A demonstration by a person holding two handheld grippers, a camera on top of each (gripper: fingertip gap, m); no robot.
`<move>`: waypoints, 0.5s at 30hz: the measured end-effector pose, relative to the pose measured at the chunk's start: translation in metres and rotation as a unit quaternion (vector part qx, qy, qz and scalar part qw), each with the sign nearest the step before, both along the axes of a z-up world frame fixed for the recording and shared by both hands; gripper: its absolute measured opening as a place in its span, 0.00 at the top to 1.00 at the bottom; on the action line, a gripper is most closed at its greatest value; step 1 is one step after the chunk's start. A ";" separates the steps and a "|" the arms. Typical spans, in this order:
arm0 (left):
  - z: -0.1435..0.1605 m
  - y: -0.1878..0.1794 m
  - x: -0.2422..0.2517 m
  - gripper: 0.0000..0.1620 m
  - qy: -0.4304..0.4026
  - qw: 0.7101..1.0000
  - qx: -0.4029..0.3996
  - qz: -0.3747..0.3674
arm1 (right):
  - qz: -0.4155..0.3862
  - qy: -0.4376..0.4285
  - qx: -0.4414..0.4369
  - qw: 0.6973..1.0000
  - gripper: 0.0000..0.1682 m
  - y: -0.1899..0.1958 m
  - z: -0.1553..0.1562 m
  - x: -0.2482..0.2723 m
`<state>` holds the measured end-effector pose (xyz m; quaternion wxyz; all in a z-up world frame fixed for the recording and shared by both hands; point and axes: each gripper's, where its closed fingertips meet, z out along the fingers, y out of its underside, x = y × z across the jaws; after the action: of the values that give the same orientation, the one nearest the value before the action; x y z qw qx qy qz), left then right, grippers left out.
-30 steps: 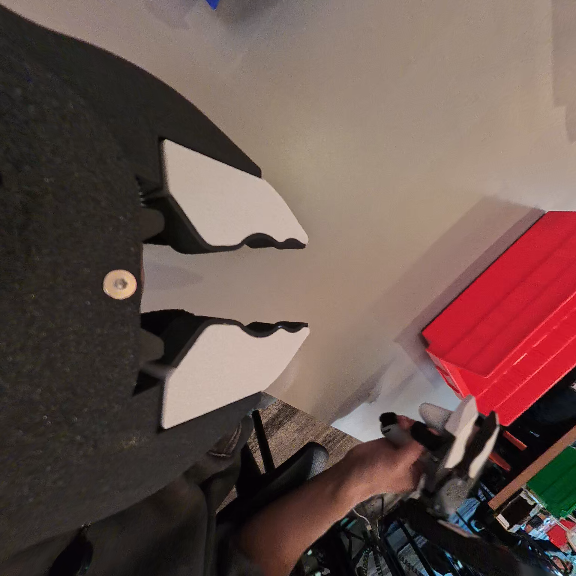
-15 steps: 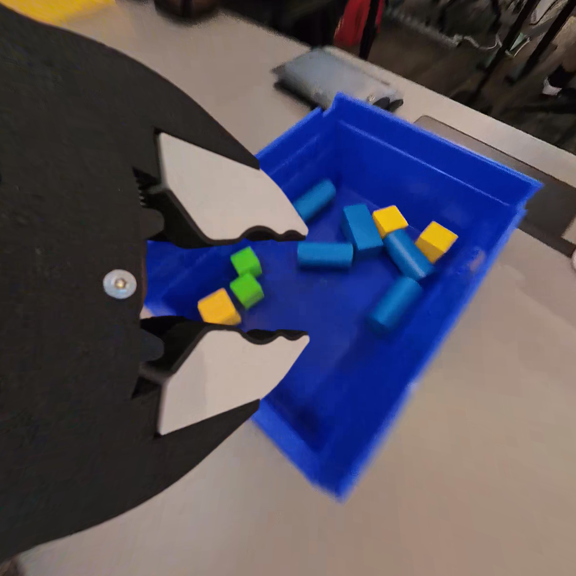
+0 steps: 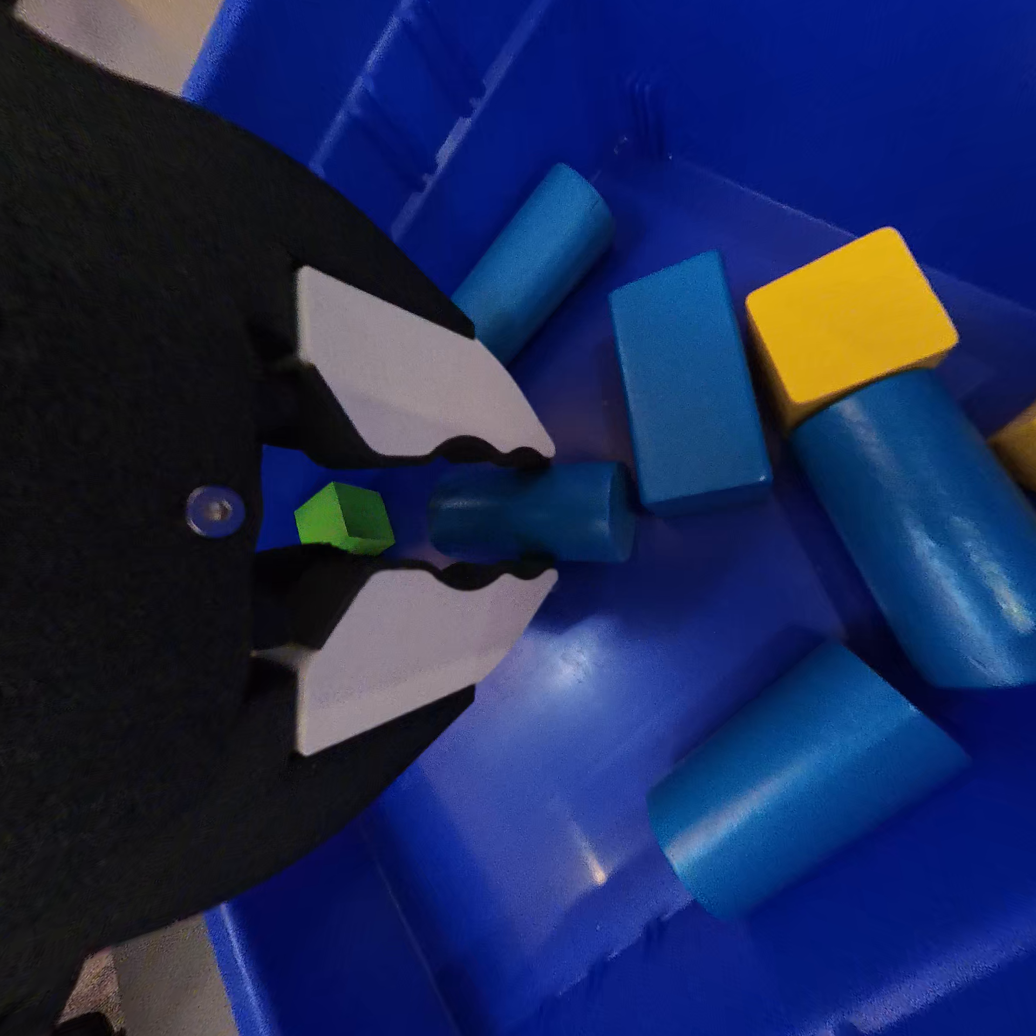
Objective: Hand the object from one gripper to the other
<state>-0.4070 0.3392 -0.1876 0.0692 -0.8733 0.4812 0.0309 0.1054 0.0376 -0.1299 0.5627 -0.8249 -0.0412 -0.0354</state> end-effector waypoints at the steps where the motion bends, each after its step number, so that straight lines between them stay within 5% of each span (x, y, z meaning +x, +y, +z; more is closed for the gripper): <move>1: 0.001 -0.001 0.001 0.81 -0.005 1.000 -0.004 -0.001 | 0.000 -0.002 0.000 1.000 0.59 0.000 0.000 0.000; 6: 0.027 -0.009 0.005 0.81 -0.078 0.997 0.012 0.013 | 0.013 -0.001 0.003 1.000 0.59 0.000 0.002 -0.007; 9: 0.065 -0.030 0.027 0.81 -0.215 0.975 0.006 0.049 | 0.032 0.007 0.015 0.999 0.59 0.004 0.010 -0.015; 15: 0.162 -0.116 0.117 0.81 -0.535 0.829 -0.135 0.087 | 0.162 -0.083 0.080 0.980 0.56 0.040 0.064 -0.082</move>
<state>-0.2898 0.2230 -0.0252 0.1943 -0.7917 0.2904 -0.5012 0.0233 0.0779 -0.0662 0.6195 -0.7540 -0.2178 -0.0159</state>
